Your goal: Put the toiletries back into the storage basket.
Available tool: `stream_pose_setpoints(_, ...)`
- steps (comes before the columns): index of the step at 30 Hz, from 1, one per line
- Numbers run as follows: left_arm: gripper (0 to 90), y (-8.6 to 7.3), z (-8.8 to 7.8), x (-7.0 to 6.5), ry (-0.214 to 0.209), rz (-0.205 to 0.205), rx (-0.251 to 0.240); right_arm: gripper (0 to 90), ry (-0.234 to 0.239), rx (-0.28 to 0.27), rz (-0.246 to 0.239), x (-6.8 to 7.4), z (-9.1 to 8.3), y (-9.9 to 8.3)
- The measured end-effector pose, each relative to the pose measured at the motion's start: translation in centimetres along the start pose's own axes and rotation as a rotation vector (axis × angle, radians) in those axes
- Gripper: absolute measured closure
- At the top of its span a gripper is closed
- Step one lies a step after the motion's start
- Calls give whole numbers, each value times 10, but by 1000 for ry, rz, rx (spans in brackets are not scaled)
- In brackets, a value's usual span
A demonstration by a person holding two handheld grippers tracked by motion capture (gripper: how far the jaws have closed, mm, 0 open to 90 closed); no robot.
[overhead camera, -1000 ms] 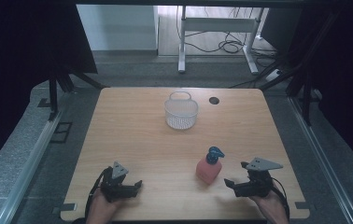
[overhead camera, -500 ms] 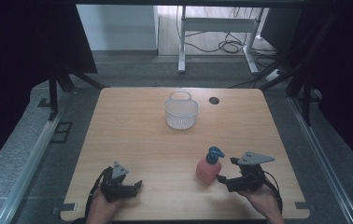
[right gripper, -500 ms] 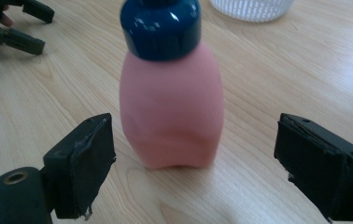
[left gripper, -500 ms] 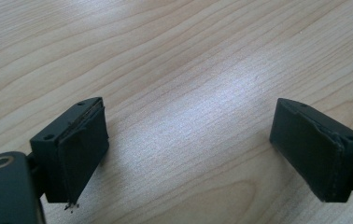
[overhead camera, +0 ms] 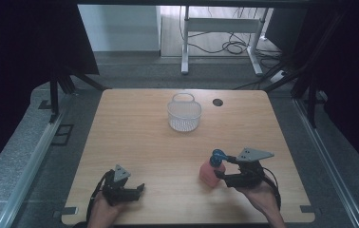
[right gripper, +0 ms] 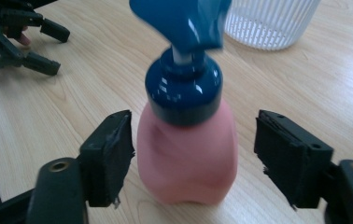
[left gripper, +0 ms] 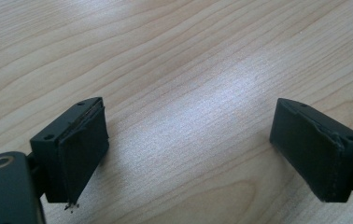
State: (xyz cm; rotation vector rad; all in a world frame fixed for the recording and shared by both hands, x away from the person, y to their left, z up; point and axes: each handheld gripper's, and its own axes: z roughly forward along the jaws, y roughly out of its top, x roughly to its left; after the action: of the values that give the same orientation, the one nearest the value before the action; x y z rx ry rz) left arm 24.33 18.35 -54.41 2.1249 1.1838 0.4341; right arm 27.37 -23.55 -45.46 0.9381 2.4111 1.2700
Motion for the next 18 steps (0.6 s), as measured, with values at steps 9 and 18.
stream_pose_setpoints(9, 109, 0, 0, 0, 0, -4, -3, 359, 7, 5, -5, 0, 6, 12)
stream_pose_setpoints(18, 109, 0, 0, 0, 0, -4, -3, 408, 17, -2, -4, 1, 11, 18)
